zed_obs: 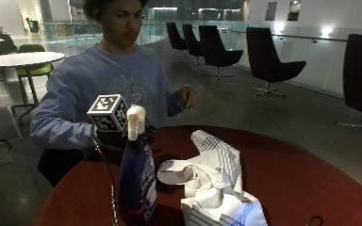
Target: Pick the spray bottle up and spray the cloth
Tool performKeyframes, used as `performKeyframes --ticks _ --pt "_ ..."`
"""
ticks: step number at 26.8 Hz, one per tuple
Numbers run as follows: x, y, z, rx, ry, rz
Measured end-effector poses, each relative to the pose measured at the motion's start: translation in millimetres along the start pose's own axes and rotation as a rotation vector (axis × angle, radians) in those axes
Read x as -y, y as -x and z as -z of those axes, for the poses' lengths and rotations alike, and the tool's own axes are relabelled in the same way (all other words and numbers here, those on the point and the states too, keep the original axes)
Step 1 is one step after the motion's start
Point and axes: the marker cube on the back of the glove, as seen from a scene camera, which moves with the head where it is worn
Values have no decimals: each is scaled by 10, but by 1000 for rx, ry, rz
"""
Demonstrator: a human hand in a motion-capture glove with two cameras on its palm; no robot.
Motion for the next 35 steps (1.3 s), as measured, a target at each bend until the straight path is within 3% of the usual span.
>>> performKeyframes --ticks 21,26,35 --pt "107 -60 122 2 -31 -22" --pt "164 -219 249 210 -149 -75" --pt "23 -587 610 576 -502 -204"
